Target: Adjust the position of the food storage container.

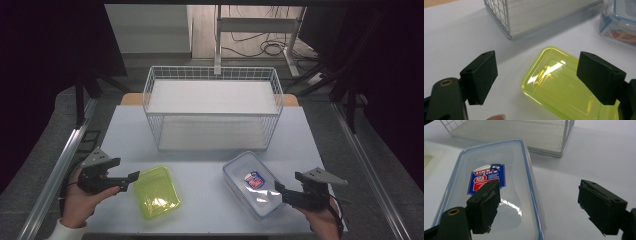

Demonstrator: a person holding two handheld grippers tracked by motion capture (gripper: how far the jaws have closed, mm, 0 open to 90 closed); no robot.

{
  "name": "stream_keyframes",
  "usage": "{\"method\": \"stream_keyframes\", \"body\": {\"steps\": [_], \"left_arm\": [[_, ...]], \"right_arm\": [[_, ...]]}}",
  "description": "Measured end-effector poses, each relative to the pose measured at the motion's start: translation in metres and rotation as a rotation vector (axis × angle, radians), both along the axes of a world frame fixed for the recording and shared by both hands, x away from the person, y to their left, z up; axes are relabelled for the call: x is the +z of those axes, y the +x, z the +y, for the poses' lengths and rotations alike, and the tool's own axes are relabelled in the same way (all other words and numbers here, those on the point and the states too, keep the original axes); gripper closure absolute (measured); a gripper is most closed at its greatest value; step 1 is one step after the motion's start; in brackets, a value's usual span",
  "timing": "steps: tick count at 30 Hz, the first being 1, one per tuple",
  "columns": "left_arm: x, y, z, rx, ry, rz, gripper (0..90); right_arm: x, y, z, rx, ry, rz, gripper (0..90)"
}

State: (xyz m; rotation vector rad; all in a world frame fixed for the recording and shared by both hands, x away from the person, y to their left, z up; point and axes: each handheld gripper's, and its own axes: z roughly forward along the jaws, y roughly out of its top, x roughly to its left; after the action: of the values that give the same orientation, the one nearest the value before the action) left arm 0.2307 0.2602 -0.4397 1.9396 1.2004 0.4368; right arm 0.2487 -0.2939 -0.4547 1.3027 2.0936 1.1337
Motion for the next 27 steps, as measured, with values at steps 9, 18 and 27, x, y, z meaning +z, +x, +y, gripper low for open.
{"method": "stream_keyframes", "body": {"steps": [9, 18, 27], "left_arm": [[0.001, -0.001, -0.001, -0.012, -0.005, 0.004, 16.8], [-0.001, -0.001, 0.000, -0.013, -0.010, 0.011, 16.6], [-0.003, 0.000, 0.000, -0.019, -0.012, 0.020, 16.4]], "right_arm": [[0.000, 0.001, -0.002, -0.004, 0.010, 0.010, 22.2], [0.002, -0.002, -0.004, 0.022, 0.013, 0.008, 42.9], [0.011, -0.008, -0.008, 0.055, 0.022, -0.014, 86.0]]}}
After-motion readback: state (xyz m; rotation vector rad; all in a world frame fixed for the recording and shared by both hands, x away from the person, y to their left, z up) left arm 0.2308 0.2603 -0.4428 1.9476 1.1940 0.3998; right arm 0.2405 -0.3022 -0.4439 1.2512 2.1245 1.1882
